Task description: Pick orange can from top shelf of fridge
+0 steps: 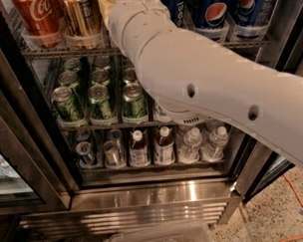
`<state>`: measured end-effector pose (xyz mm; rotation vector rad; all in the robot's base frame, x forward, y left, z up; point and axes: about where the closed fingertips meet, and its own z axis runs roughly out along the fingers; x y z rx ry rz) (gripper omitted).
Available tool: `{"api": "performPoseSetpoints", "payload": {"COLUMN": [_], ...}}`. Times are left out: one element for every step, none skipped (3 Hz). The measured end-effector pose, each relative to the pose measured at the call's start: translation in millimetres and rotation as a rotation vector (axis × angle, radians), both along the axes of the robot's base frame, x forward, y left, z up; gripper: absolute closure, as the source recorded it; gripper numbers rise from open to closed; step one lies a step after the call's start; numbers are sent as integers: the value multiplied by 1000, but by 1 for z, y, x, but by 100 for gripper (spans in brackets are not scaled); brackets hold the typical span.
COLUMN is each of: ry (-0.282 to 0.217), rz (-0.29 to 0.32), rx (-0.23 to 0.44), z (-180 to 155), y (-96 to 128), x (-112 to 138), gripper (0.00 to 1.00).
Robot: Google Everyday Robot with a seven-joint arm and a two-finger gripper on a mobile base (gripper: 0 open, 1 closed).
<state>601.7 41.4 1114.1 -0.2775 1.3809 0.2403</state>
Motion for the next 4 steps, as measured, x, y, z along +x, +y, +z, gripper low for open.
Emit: {"api": "performPoseSetpoints", "payload": {"ry": [7,41,106,109], "rz": [11,19,11,9], "rx": [17,19,45,46], "z": [3,-4,-15,-13], "y": [1,-7,-29,-31], "x": [-5,-13,-23,-23], "gripper": [100,100,100,100]}}
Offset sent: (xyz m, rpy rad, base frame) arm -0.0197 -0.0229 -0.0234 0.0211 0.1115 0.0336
